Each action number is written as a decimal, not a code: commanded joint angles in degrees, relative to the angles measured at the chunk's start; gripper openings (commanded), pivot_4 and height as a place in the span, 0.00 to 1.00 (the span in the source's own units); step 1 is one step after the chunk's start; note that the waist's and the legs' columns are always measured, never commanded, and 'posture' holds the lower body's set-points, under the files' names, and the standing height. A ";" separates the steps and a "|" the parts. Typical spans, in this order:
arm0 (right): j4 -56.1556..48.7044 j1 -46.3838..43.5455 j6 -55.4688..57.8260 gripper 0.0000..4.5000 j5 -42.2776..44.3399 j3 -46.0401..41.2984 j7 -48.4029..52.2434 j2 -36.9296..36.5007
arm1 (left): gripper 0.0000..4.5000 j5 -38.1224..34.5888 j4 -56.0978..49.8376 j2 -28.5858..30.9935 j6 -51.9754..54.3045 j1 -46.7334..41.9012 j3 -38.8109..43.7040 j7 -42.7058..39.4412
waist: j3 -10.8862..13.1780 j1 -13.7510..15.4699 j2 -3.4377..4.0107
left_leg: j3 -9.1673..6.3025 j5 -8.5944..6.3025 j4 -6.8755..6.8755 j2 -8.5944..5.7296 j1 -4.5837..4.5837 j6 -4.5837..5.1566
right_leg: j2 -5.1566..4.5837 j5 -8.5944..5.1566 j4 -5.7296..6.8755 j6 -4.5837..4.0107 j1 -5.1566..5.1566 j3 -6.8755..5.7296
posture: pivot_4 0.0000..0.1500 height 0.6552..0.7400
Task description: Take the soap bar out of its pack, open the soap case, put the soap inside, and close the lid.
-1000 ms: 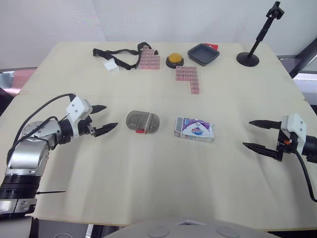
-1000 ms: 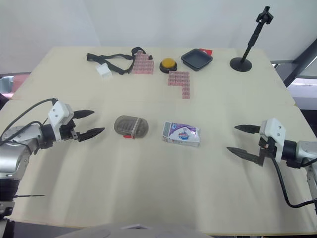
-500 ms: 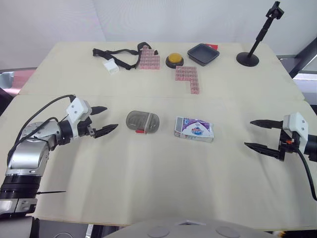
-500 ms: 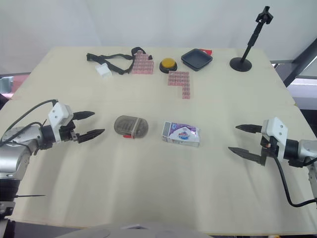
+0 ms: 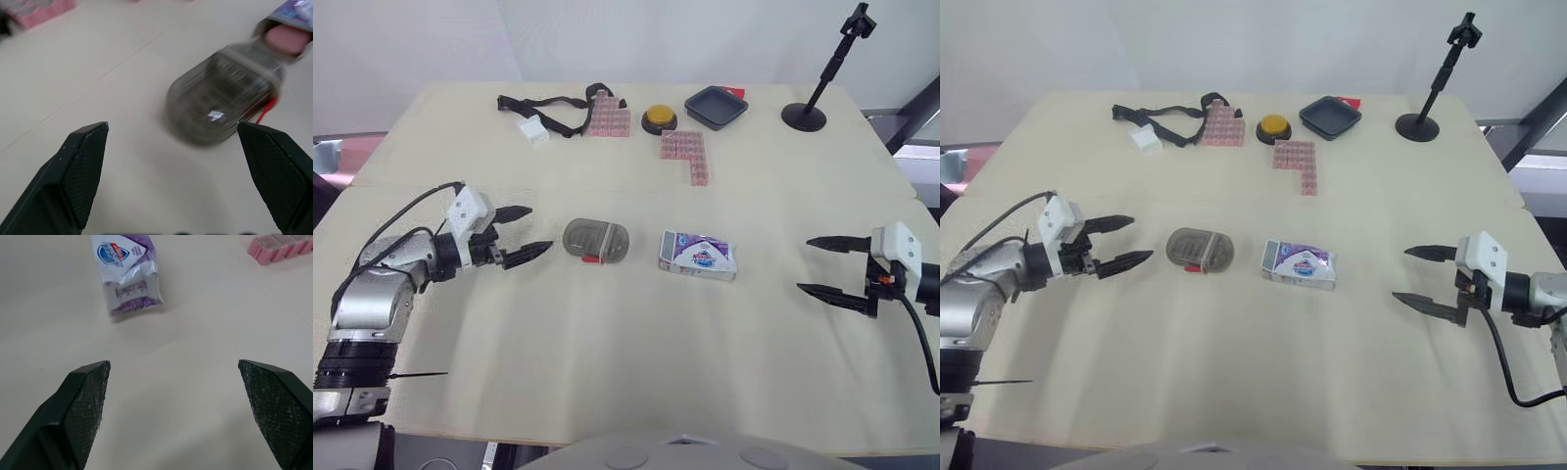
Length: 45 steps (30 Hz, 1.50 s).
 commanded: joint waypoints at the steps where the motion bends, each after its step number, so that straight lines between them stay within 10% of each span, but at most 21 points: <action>1: -4.60 -2.69 3.31 1.00 0.88 1.34 -0.32 -1.46 | 1.00 -3.25 -7.02 -0.06 1.85 0.27 -3.15 -3.93 | 0.00 -0.10 0.01 | 0.00 0.00 0.00 0.00 0.01 0.00 | 0.00 0.00 0.01 0.00 0.00 0.00 | 1.00 0.93; 19: -8.05 -16.20 8.59 1.00 -8.55 19.83 -7.42 6.70 | 1.00 -1.00 -9.28 -7.45 -3.33 6.12 -7.96 -1.53 | -0.04 0.04 0.01 | 0.00 0.03 0.00 0.15 -0.03 0.03 | 0.09 -0.01 0.07 -0.04 -0.03 -0.15 | 1.00 0.93; 43: -4.34 -15.79 8.71 1.00 -11.41 23.07 -8.89 10.60 | 1.00 -1.30 -12.06 -8.24 -3.46 8.01 -8.56 0.58 | -0.05 -0.07 0.00 | 0.03 0.04 0.00 0.15 -0.01 0.02 | 0.10 -0.01 0.10 -0.05 -0.02 -0.13 | 1.00 0.93; 45: -4.37 -15.55 8.45 0.87 -11.59 23.03 -8.83 10.58 | 1.00 -1.30 -12.30 -8.26 -3.37 8.25 -8.55 0.73 | -0.05 -0.06 0.00 | 0.03 0.04 0.00 0.15 -0.02 0.02 | 0.10 -0.01 0.09 -0.05 -0.01 -0.12 | 1.00 0.93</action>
